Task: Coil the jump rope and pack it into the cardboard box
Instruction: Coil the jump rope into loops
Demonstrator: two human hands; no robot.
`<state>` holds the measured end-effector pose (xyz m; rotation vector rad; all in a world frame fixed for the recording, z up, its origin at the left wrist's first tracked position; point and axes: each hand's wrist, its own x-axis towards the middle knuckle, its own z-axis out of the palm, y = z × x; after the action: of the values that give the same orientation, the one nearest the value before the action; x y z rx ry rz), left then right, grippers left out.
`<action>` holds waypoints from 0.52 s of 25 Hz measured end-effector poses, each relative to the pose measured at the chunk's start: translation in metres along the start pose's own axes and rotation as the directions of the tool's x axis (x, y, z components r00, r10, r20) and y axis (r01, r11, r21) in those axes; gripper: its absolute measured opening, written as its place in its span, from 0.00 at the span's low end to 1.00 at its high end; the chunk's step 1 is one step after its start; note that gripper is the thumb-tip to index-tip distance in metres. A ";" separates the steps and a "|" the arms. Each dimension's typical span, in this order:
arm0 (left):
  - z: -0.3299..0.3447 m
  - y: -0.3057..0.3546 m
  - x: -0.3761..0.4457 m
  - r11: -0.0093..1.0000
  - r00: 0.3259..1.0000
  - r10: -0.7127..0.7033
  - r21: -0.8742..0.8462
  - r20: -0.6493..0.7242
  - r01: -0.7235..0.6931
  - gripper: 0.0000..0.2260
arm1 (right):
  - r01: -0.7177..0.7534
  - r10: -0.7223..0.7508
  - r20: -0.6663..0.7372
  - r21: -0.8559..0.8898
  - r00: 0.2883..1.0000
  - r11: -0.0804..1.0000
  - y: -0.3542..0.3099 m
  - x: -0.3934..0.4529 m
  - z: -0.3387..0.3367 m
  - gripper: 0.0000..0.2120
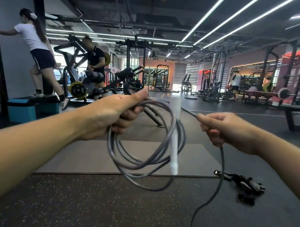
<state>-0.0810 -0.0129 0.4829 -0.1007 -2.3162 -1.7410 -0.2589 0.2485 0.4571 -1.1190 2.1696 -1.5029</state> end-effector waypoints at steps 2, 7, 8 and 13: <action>0.010 -0.001 0.005 0.986 0.995 0.043 -0.154 -0.089 -0.057 0.21 | -0.012 0.014 -0.012 0.177 1.000 0.984 0.021 0.005 0.020 0.26; 0.029 -0.015 0.024 0.879 0.868 -0.005 -0.415 -0.497 -0.233 0.20 | 0.014 -0.132 0.139 0.637 0.981 0.771 0.031 0.005 0.064 0.46; 0.033 -0.018 0.027 0.843 0.815 -0.054 -0.464 -0.577 -0.272 0.19 | 0.052 -0.162 0.116 0.638 0.980 0.768 0.027 0.006 0.074 0.49; 0.061 -0.035 0.037 0.758 0.572 -0.208 -0.500 -0.794 -0.419 0.20 | 0.271 -0.194 -0.199 0.510 0.961 0.817 0.008 0.017 0.128 0.48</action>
<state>-0.1325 0.0320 0.4428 0.3704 -0.9408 -1.8628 -0.1956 0.1512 0.3990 -1.1246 1.5493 -2.1736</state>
